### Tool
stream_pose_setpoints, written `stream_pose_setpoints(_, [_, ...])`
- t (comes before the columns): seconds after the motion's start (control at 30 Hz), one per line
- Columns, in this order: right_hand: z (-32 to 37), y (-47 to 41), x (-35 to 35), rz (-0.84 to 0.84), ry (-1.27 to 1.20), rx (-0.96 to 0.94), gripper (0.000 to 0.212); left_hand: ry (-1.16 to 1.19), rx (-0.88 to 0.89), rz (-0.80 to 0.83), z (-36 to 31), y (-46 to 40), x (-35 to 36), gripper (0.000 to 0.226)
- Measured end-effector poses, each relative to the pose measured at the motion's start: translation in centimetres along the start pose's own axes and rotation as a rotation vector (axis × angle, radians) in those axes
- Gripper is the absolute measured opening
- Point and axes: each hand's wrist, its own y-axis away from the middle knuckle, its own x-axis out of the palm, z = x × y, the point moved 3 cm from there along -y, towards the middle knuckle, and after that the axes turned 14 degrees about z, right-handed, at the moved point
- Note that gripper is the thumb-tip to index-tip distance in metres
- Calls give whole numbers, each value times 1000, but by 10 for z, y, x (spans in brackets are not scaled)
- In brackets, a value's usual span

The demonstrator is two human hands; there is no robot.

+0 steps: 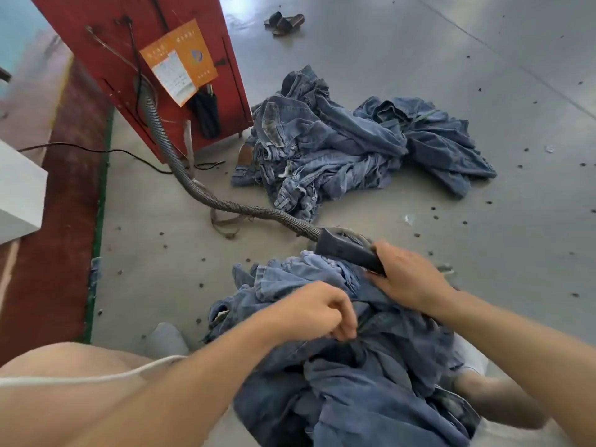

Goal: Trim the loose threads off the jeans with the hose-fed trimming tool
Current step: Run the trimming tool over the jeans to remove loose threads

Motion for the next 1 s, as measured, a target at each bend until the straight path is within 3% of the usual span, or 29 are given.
stream_pose_setpoints(0.07, [-27, 7, 21, 39, -25, 70, 32, -244, -256, -95, 28, 21, -42, 14])
stream_pose_setpoints(0.1, [-40, 10, 27, 45, -43, 96, 32, -380, -428, -91, 47, 28, -57, 24])
stream_pose_setpoints(0.17, [-61, 18, 33, 54, -69, 131, 29, -470, -734, 25, 88, 34, -63, 103])
stream_pose_setpoints(0.2, [-68, 21, 35, 59, -91, 141, 28, -433, -815, 65, 99, 37, -57, 130])
stream_pose_setpoints(0.23, [-73, 24, 35, 61, -113, 145, 27, -404, -832, 81, 111, 36, -51, 136])
stream_pose_setpoints(0.27, [-75, 25, 34, 56, -133, 147, 26, -382, -821, 49, 121, 32, -47, 127])
stream_pose_setpoints(0.4, [-57, 20, 9, -53, -202, 94, 31, -221, -589, -155, 126, 22, -51, 44])
stream_pose_setpoints(0.5, [-28, 22, -32, -167, -201, -27, 31, 43, -397, -414, 102, 36, -71, 22])
stream_pose_setpoints(0.6, [-1, 34, -74, -228, -149, -132, 30, 699, 16, -701, 77, 59, -93, 16])
stream_pose_setpoints(0.67, [13, 43, -94, -217, -143, -171, 30, 1113, 322, -576, 62, 66, -98, 14])
stream_pose_setpoints(0.73, [23, 50, -108, -200, -138, -205, 29, 1289, 474, -355, 49, 67, -94, 22])
stream_pose_setpoints(0.8, [31, 56, -115, -160, -115, -243, 30, 1328, 516, -206, 40, 64, -90, 34])
stream_pose_setpoints(1.0, [52, 46, -92, 42, 153, -215, 32, 1392, 620, 37, 25, 45, -79, 67])
